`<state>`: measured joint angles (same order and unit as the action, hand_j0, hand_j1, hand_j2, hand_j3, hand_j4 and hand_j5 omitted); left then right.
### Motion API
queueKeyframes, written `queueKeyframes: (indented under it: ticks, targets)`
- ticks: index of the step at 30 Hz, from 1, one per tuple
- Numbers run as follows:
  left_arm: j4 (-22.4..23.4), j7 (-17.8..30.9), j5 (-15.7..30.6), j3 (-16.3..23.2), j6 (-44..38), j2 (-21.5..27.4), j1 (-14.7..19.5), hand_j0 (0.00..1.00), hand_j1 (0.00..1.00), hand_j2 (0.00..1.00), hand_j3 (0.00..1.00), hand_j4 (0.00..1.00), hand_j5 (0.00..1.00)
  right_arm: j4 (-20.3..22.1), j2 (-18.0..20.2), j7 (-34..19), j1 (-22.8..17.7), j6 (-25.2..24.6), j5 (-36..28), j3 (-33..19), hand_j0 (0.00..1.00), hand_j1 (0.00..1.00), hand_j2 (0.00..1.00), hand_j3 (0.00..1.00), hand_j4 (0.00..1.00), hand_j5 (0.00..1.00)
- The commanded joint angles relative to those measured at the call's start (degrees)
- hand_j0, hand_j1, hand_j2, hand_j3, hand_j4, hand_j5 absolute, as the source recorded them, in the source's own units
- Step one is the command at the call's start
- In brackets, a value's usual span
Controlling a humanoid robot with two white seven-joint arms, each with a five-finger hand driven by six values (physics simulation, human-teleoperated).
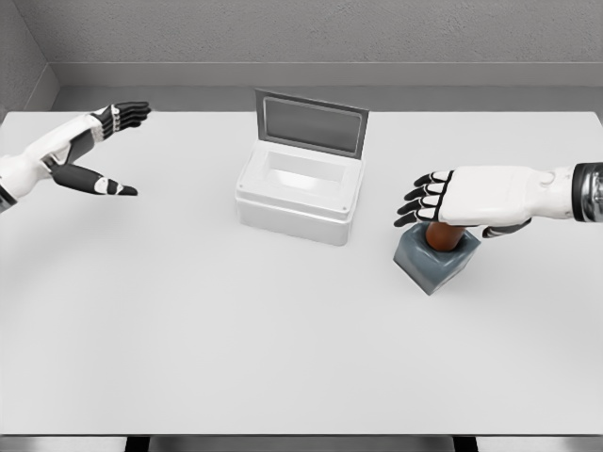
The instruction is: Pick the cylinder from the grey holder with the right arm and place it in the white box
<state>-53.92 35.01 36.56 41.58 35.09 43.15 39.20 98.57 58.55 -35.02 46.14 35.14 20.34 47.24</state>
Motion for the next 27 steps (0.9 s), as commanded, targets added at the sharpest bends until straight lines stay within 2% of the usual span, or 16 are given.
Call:
queueKeyframes:
  ticks: [1,3,8,9,12,14,19,24,27]
  targets:
    - [0.6,0.0,0.4,-0.1,-0.1,0.0,0.0,1.0,1.0,1.0,1.0,1.0,1.0,-0.1,-0.4,0.0,-0.1,-0.1,0.0,0.0,1.0,1.0,1.0,1.0,1.0,1.0]
    - [0.5,0.0,0.4,0.0,-0.1,-0.2,0.0,1.0,1.0,1.0,1.0,1.0,1.0,-0.1,-0.5,0.0,-0.1,-0.1,0.1,0.0,0.99,0.99,0.99,0.99,0.99,0.99]
    - [0.5,0.0,0.4,0.0,-0.1,-0.4,-0.1,1.0,1.0,1.0,1.0,1.0,1.0,-0.1,-0.7,0.0,-0.3,-0.1,0.1,0.1,0.76,0.76,0.76,0.76,0.76,0.76]
    - [0.5,0.0,0.4,-0.1,-0.1,-0.5,-0.1,1.0,1.0,1.0,1.0,1.0,1.0,-0.1,-0.7,0.0,-0.4,-0.1,0.1,0.1,0.68,0.68,0.68,0.68,0.68,0.68]
    - [0.5,0.0,0.4,-0.1,-0.1,-0.6,-0.1,1.0,1.0,1.0,1.0,1.0,1.0,-0.1,-0.7,0.0,-0.5,-0.1,0.0,0.4,0.38,0.38,0.38,0.38,0.38,0.38]
    - [0.5,0.0,0.4,0.0,-0.1,-0.7,-0.1,1.0,1.0,1.0,1.0,1.0,1.0,-0.1,-0.7,0.0,-0.7,-0.1,0.1,1.2,0.29,0.29,0.29,0.29,0.29,0.29]
    - [0.5,0.0,0.4,0.0,-0.1,-0.7,-0.1,1.0,1.0,1.0,1.0,1.0,1.0,-0.1,-0.7,0.0,-0.5,-0.1,0.1,1.1,0.18,0.18,0.18,0.18,0.18,0.18]
    - [0.6,0.0,0.2,0.0,-0.1,-0.8,0.0,1.0,1.0,1.0,1.0,1.0,1.0,-0.1,-0.1,0.0,0.4,-0.1,-0.4,0.3,0.18,0.18,0.18,0.18,0.18,0.18]
    - [0.5,0.0,-0.2,0.0,-0.1,-0.9,-0.1,1.0,1.0,1.0,1.0,1.0,1.0,-0.2,-0.8,0.0,3.0,-0.1,-1.5,-2.9,0.18,0.18,0.18,0.18,0.18,0.18]
